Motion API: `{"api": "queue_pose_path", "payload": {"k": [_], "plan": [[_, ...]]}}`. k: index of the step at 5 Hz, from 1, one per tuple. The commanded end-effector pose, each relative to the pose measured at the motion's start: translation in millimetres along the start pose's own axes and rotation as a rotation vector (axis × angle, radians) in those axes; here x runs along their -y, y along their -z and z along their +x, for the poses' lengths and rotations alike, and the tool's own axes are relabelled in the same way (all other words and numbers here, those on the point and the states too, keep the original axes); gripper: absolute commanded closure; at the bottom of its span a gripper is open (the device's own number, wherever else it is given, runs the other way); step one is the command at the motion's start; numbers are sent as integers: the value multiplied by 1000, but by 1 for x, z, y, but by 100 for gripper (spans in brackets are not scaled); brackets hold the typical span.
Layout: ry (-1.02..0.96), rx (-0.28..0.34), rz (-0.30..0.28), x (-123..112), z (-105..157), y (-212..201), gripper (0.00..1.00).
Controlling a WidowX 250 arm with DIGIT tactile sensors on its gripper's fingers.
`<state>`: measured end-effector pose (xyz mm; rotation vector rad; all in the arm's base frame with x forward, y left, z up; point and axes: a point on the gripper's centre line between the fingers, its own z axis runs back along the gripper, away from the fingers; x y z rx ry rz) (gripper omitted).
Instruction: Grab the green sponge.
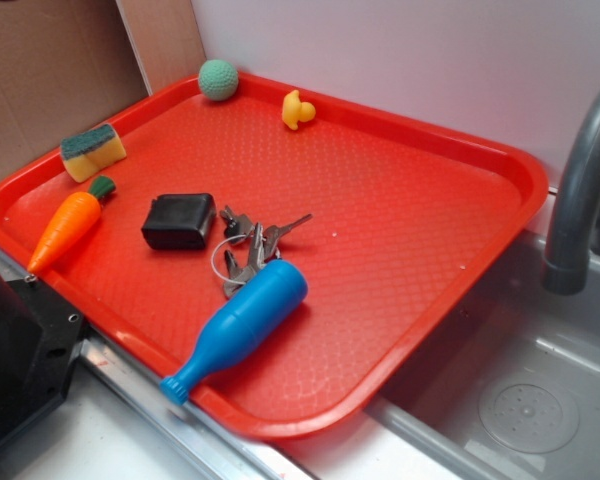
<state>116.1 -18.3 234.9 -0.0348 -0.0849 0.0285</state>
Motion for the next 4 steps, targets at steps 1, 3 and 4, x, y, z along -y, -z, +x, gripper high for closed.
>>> {"api": "queue_pose_path", "payload": {"k": [1, 3, 4], "plan": [[0, 0, 0, 0, 0, 0, 0], [-343, -38, -15, -103, 32, 71, 0], [-462, 4, -10, -132, 36, 99, 0]]}}
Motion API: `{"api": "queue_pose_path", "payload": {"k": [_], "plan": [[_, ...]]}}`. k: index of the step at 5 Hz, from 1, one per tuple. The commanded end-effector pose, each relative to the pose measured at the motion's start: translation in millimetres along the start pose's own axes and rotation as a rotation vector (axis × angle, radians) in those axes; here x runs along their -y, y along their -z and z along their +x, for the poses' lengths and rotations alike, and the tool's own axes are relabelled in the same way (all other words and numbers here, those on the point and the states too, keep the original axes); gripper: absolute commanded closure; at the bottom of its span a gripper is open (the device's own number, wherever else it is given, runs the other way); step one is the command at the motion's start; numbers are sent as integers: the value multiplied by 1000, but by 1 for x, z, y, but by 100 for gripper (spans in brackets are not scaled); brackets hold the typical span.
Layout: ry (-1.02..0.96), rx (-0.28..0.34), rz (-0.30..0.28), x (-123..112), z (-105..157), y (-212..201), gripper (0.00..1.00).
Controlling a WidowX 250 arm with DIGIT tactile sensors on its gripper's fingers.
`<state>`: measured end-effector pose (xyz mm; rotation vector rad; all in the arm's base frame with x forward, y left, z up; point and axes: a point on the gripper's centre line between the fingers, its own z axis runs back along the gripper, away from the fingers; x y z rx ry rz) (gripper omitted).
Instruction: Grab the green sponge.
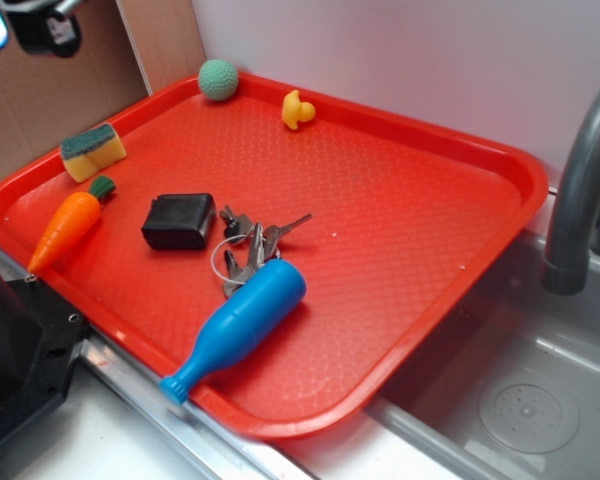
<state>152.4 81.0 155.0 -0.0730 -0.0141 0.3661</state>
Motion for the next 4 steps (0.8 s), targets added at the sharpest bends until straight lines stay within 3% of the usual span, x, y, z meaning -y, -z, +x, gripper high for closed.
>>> {"api": "queue_pose_path", "payload": {"k": [1, 2, 3, 4], "plan": [[-198, 144, 2, -51, 22, 51, 0], [-248, 185, 10, -63, 27, 77, 0], [-274, 165, 5, -76, 36, 102, 0], [-254, 129, 68, -61, 63, 117, 0]]}}
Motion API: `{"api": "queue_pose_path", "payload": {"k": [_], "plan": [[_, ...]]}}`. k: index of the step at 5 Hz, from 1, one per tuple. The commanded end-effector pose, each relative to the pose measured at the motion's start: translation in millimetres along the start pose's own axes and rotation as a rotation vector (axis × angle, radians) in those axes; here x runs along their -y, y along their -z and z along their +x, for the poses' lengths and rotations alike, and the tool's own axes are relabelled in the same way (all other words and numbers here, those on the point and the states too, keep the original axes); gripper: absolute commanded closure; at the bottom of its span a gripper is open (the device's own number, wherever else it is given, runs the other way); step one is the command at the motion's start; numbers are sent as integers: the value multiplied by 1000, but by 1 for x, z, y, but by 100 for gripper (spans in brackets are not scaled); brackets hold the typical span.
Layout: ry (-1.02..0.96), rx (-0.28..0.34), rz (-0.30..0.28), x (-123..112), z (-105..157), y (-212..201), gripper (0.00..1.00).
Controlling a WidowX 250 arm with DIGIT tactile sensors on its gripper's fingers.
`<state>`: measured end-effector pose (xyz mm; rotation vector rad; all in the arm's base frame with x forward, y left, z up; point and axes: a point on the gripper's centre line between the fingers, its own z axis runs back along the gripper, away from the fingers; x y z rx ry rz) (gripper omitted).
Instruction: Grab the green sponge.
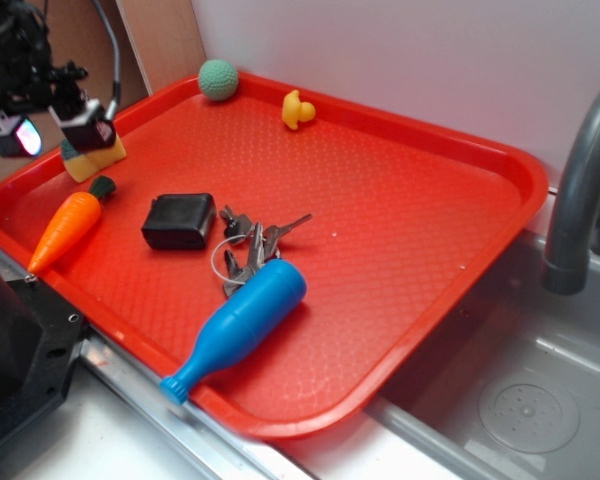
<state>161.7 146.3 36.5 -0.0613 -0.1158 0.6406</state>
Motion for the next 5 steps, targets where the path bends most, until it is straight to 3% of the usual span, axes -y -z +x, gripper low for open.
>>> {"api": "queue_pose_path", "payload": {"k": [1, 2, 3, 4, 5], "plan": [[50, 22, 118, 25, 35, 21, 0], [41, 28, 133, 31, 37, 22, 100], [49, 16, 134, 32, 36, 10, 100], [91, 52, 114, 40, 24, -27, 100], [231, 76, 78, 79, -8, -77, 100]]}}
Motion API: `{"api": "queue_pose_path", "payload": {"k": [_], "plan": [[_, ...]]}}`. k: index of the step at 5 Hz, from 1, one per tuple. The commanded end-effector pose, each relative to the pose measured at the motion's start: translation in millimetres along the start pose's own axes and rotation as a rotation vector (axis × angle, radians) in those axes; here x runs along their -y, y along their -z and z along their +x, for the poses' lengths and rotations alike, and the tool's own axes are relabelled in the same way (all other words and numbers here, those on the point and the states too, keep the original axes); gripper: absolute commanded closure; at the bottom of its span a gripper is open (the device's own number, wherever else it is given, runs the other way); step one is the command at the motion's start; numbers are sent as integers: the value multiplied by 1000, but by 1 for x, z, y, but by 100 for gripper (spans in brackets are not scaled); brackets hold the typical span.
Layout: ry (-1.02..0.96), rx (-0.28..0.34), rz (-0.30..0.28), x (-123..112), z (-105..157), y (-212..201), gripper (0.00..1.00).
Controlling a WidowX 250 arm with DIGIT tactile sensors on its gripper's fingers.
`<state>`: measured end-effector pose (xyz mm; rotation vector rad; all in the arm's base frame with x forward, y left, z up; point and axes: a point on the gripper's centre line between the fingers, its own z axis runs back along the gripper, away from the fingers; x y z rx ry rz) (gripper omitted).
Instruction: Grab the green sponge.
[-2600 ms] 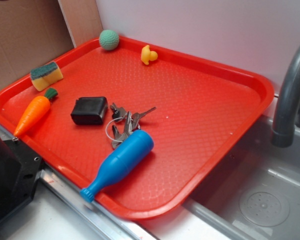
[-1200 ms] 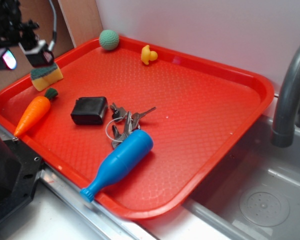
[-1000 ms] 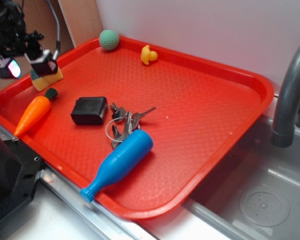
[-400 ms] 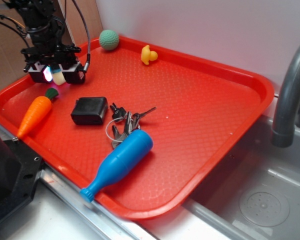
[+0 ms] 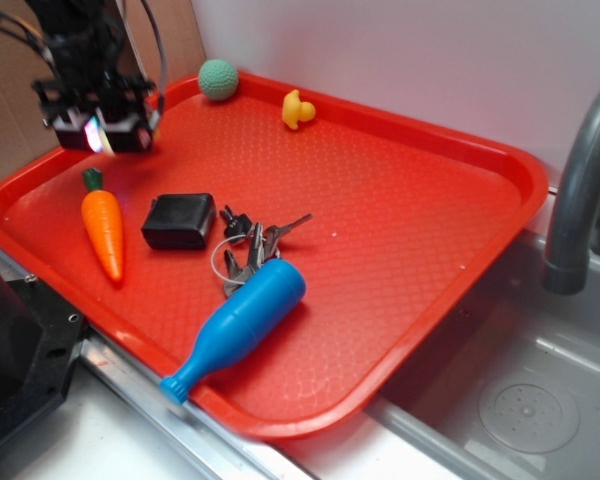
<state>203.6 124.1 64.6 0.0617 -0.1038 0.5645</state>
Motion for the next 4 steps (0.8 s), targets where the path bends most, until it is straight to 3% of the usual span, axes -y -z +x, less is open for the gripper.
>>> {"api": "queue_pose_path", "payload": {"k": [1, 2, 3, 4], "plan": [[280, 78, -91, 64, -52, -114, 100], [404, 77, -137, 90, -67, -149, 100], [421, 83, -174, 98, -76, -160, 100], [319, 121, -191, 80, -73, -168, 100]]}}
